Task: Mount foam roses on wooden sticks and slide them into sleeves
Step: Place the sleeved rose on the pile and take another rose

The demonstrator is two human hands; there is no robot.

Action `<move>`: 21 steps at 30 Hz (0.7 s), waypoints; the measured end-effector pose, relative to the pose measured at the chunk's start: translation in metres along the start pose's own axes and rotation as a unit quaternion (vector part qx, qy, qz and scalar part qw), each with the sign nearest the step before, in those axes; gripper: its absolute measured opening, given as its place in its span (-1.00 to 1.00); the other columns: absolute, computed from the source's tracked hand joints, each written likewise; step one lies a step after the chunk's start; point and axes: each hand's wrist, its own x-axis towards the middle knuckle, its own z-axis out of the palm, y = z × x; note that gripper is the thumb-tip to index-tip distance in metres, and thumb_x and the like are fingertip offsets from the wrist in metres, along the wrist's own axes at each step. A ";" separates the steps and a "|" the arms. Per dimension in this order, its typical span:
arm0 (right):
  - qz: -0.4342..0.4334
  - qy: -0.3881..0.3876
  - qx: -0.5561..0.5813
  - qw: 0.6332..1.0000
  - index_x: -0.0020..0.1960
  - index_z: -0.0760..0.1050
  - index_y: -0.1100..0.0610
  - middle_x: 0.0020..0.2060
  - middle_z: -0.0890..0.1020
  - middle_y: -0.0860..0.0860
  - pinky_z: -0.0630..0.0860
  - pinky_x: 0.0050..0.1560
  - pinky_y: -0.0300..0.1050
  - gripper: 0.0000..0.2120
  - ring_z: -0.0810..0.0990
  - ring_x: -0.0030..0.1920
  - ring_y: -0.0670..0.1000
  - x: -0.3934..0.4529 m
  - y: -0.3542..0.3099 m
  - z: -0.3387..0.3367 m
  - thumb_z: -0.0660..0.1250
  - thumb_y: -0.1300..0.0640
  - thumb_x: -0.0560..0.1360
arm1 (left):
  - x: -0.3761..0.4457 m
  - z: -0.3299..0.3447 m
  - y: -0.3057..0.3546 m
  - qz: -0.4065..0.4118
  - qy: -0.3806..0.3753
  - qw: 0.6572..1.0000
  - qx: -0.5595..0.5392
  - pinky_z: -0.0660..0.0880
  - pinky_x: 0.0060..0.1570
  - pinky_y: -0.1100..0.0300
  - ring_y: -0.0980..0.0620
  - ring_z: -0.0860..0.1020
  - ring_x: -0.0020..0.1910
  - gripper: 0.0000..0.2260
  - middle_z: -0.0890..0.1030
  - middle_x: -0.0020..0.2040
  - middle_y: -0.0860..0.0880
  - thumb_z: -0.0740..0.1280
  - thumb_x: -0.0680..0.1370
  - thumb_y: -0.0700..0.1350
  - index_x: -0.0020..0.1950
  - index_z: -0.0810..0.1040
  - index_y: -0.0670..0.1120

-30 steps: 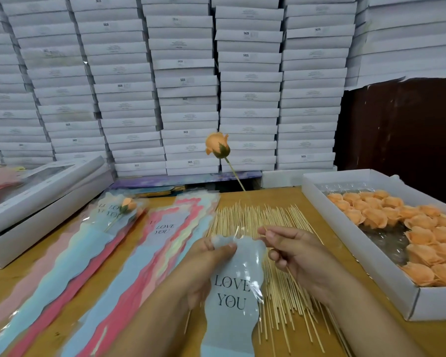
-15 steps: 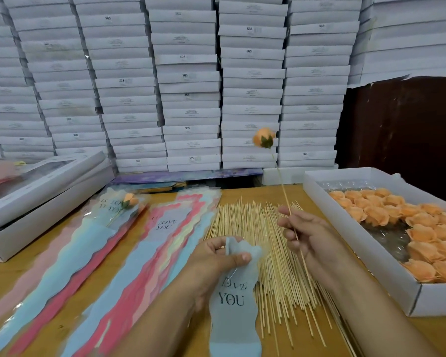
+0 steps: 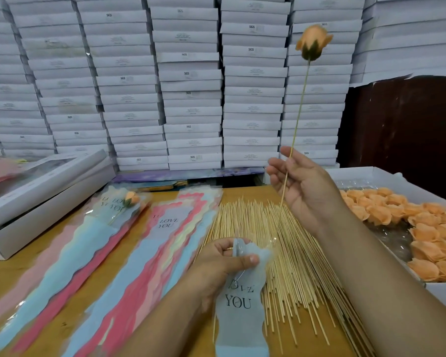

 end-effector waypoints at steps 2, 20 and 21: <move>0.013 0.009 -0.010 1.000 0.10 0.54 0.18 -0.21 0.72 0.10 0.63 -0.19 -0.24 -0.79 0.71 -0.20 -0.01 -0.002 0.011 -0.002 0.13 0.31 0.66 | 0.000 0.000 0.000 0.004 -0.001 1.000 0.000 0.64 -0.16 0.00 -0.22 0.70 -0.12 -0.51 0.70 0.01 -0.29 0.59 0.31 -0.26 0.22 0.60 -0.17; 0.001 0.016 -0.152 0.988 0.15 0.56 0.11 -0.10 0.75 0.09 0.63 -0.18 -0.21 -0.81 0.74 -0.11 0.02 -0.009 0.018 -0.020 0.20 0.25 0.65 | 0.004 -0.003 -0.006 0.017 0.026 0.999 0.018 0.65 -0.07 -0.08 -0.27 0.70 -0.06 -0.86 0.71 -0.01 -0.28 0.49 0.49 -0.21 0.02 0.68 -0.20; -0.011 0.017 -0.150 0.988 0.14 0.56 0.11 -0.12 0.75 0.08 0.63 -0.19 -0.21 -0.81 0.74 -0.12 0.01 -0.007 0.011 -0.018 0.19 0.25 0.65 | 0.004 -0.003 -0.006 0.017 0.026 0.999 0.018 0.65 -0.08 -0.08 -0.27 0.70 -0.06 -0.88 0.71 -0.01 -0.27 0.50 0.49 -0.21 0.00 0.68 -0.19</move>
